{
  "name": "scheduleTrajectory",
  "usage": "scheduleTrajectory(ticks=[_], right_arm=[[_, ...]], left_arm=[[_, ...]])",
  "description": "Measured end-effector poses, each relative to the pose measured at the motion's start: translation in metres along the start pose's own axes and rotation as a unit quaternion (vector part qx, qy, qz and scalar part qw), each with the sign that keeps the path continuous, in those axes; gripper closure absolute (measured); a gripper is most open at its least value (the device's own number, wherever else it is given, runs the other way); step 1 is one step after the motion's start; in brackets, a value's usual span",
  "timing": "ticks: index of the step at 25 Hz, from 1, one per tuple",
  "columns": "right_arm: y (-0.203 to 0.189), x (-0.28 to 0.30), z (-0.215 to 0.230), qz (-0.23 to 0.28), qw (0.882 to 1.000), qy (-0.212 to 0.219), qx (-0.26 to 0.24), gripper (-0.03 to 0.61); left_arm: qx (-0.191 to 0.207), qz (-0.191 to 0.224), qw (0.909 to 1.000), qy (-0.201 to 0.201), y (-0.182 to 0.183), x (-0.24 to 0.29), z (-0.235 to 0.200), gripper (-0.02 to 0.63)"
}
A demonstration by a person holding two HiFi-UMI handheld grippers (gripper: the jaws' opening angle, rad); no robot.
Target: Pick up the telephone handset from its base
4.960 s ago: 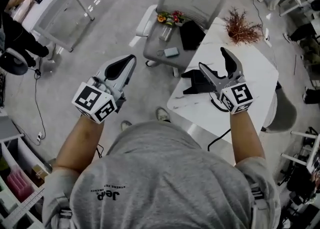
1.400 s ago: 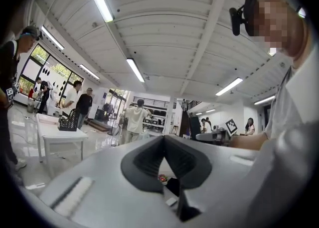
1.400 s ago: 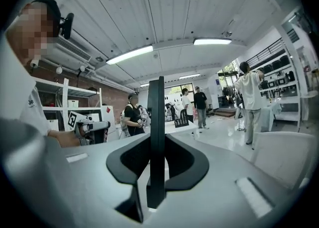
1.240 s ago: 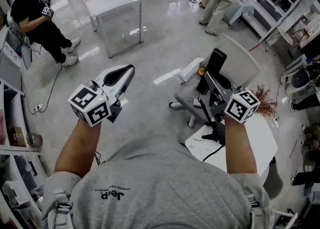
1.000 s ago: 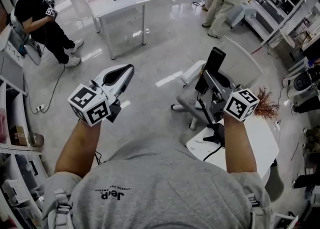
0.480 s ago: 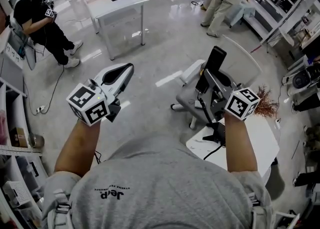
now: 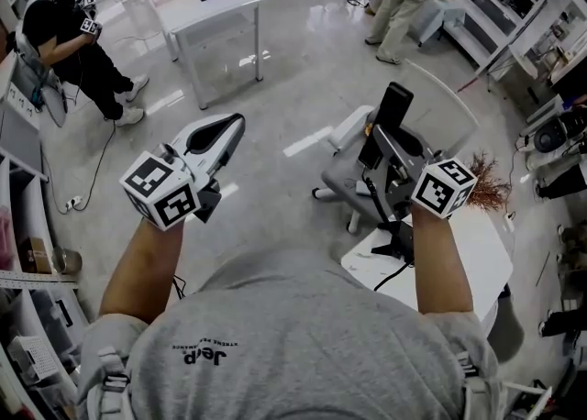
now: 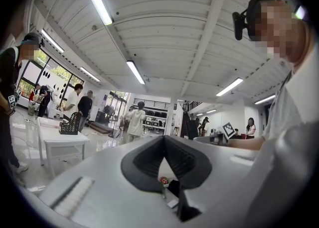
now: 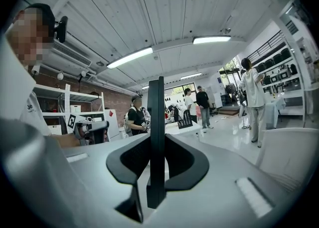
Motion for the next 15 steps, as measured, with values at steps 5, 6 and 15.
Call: scheduleTrajectory(ticks=[5, 6, 15], right_arm=[[0.0016, -0.0025, -0.0014, 0.003, 1.0, 0.0, 0.001, 0.501], [0.0015, -0.0023, -0.0018, 0.003, 1.0, 0.0, 0.001, 0.501], [0.0016, -0.0019, -0.0015, 0.001, 1.0, -0.003, 0.003, 0.502]], left_arm=[[-0.002, 0.001, 1.0, 0.0, 0.002, -0.0011, 0.0021, 0.557], [-0.002, 0.001, 1.0, 0.0, 0.0018, -0.0014, 0.0021, 0.557], [-0.002, 0.001, 1.0, -0.003, 0.0013, 0.0009, 0.0026, 0.557]])
Point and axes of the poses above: the fingertips, and each gripper's own axes: x forward along the fingers, z to its right, y out of its top, the point moved 8 cm from there along -x, backward along the fingers, and after that the axes turned 11 degrees about -y, right-handed, at the moved point
